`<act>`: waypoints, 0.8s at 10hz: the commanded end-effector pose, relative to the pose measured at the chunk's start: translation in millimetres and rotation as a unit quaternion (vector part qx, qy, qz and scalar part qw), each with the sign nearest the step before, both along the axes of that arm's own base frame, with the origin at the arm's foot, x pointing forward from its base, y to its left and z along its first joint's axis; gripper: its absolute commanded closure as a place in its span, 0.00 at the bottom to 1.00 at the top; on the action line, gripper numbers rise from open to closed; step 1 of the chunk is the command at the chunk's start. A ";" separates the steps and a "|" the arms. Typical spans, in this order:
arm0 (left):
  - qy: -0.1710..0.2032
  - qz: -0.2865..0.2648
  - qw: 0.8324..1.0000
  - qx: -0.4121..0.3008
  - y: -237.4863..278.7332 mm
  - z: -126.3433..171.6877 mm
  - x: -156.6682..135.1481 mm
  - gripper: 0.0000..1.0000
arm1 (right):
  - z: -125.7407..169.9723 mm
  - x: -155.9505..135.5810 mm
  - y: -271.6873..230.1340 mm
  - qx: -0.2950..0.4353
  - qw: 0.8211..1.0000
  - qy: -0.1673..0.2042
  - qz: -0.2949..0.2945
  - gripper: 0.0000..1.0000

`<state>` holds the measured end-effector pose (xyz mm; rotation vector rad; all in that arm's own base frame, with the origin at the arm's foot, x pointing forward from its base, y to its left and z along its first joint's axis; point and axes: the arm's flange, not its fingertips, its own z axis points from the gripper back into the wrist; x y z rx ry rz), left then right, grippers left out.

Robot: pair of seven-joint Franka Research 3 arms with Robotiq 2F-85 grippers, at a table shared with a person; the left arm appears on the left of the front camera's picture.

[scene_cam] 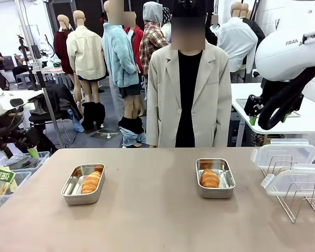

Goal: Place the bread in airtight containers.
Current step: Pick up one Airtight Container lid and hand it to the human.

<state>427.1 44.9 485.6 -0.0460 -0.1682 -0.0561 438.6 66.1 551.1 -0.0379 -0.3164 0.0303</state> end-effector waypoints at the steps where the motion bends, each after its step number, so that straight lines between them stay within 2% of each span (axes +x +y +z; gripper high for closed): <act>1: -0.004 0.006 1.000 -0.001 -0.3 0.8 0.6 0.08 | -0.4 0.2 0.0 0.000 1.000 0.000 0.000 0.00; 8: -0.004 0.006 1.000 -0.001 -0.3 0.8 0.6 0.08 | -0.4 0.2 0.0 0.000 1.000 0.000 0.000 0.00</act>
